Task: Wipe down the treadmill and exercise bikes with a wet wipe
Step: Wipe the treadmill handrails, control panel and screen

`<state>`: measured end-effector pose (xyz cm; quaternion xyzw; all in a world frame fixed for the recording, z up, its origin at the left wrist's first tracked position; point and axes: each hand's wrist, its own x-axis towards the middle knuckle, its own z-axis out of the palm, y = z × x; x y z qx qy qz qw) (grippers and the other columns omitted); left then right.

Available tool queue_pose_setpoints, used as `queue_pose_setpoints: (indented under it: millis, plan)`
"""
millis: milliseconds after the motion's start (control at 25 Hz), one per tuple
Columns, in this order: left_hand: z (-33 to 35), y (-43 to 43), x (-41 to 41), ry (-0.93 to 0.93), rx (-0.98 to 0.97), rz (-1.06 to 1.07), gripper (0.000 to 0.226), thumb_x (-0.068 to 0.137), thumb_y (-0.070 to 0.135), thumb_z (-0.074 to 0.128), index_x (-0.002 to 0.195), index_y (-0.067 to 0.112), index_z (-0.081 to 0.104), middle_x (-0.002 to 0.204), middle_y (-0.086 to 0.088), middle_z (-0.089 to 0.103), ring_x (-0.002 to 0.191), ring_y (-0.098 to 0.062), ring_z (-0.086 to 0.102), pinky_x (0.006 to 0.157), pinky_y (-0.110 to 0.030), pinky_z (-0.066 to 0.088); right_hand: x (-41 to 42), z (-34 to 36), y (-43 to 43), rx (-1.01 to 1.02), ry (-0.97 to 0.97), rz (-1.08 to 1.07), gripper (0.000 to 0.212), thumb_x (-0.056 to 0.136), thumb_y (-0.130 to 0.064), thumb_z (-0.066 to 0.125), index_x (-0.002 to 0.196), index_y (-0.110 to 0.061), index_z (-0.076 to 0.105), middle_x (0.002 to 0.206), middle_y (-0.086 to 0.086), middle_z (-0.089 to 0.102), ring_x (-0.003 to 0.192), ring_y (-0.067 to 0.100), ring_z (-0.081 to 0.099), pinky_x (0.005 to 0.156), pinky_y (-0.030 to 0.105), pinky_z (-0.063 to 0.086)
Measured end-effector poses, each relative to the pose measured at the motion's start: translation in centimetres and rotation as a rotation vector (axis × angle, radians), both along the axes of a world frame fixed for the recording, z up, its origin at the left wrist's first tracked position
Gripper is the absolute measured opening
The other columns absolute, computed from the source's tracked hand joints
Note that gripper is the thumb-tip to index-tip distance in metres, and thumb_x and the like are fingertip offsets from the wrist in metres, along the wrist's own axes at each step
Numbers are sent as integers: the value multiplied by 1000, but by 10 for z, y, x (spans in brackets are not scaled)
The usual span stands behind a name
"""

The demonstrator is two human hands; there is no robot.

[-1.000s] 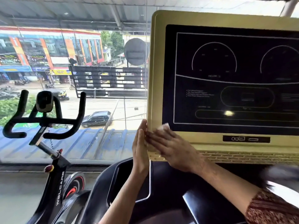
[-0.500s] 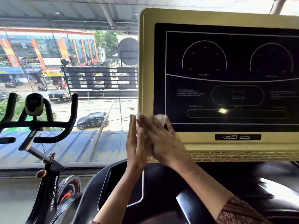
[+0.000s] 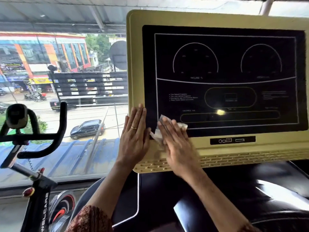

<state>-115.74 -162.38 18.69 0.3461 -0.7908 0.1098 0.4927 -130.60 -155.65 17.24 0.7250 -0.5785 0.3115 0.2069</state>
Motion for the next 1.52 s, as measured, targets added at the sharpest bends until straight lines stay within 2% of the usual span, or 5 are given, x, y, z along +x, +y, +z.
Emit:
queue_pose_setpoints:
  millis: [240, 480, 680, 880, 1520]
  plan:
    - [-1, 3, -3, 18, -10, 30, 52, 97, 20, 37, 144, -1, 31, 153, -14, 26, 145, -24, 16, 119, -35, 8, -53, 2, 2, -45, -537, -356, 61, 98, -36, 19, 151, -12, 0, 158, 3, -7, 145, 20, -7, 120, 46, 4]
    - [-1, 1, -3, 28, -10, 13, 52, 95, 18, 37, 143, -1, 32, 152, -14, 27, 144, -24, 17, 119, -35, 8, -14, 14, -12, -38, 30, -8, 56, 97, -31, 25, 151, -16, 18, 158, 2, 10, 146, 18, 4, 120, 37, 1]
    - [2, 2, 0, 2, -2, 28, 53, 97, 22, 37, 144, 0, 31, 154, -12, 25, 144, -23, 16, 119, -33, 10, -29, 31, -22, -74, -439, -251, 56, 100, -29, 27, 149, -19, 3, 157, -1, -4, 145, 17, -8, 120, 40, -3]
    - [16, -4, 9, -18, -25, 48, 54, 95, 21, 36, 144, -2, 29, 153, -15, 23, 144, -22, 14, 119, -31, 7, 6, 64, -58, -117, 92, 101, 63, 92, -20, 47, 149, -16, 20, 156, 0, 15, 143, 17, 9, 117, 42, 1]
    - [68, -38, 7, -64, -64, 3, 61, 95, 30, 37, 147, 1, 23, 156, -12, 17, 146, -17, 6, 119, -32, 6, 32, 171, -132, -163, -59, -43, 56, 99, -28, 19, 151, -7, 8, 158, 7, 1, 146, 23, -2, 116, 35, -9]
